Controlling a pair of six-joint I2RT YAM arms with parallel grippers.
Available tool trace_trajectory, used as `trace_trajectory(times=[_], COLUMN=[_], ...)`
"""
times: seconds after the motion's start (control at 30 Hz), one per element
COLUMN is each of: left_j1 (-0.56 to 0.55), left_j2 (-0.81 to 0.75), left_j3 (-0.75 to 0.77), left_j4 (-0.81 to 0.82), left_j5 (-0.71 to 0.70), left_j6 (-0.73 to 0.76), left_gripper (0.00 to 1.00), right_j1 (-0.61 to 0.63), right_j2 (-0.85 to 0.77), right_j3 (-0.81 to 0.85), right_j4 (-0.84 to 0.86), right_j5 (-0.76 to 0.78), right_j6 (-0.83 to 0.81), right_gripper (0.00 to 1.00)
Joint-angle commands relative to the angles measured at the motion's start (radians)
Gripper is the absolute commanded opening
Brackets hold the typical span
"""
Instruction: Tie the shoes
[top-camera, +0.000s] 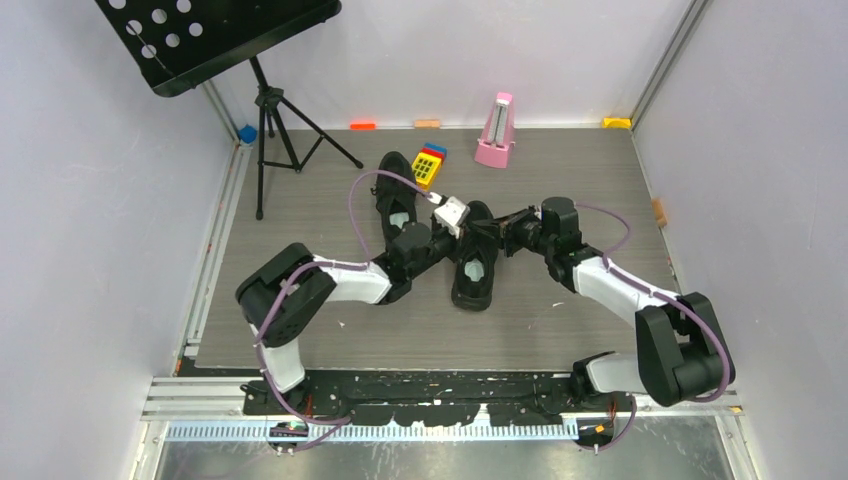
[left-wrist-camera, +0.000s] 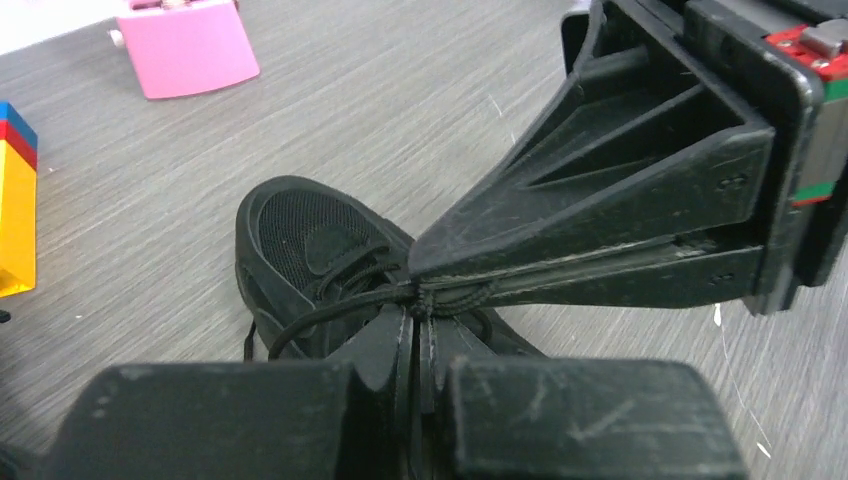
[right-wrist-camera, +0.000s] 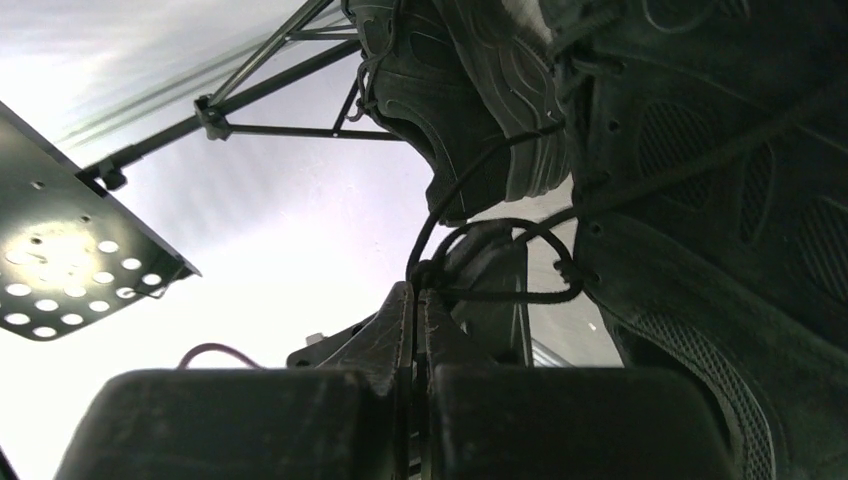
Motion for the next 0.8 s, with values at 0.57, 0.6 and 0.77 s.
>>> trace_trajectory(times=[0.57, 0.6, 0.77], left_j1=[0.047, 0.056, 0.09], left_j2=[-0.056, -0.055, -0.042], left_j3=[0.486, 0.499, 0.569], left_j4=[-1.107, -1.133, -1.273], left_j5=[0.311, 0.329, 0.398], left_j6=[-0.018, -0.023, -0.021], left_gripper=[0.0, 0.0, 0.0], right_j1=[-0.016, -0.018, -0.031], right_j2=[0.043, 0.042, 0.052], right_j3=[0.175, 0.181, 0.201], right_j4=[-0.293, -0.314, -0.343], right_j5=[0.017, 0.017, -0.013], right_j6=[-0.486, -0.506, -0.575], right_gripper=[0.0, 0.0, 0.0])
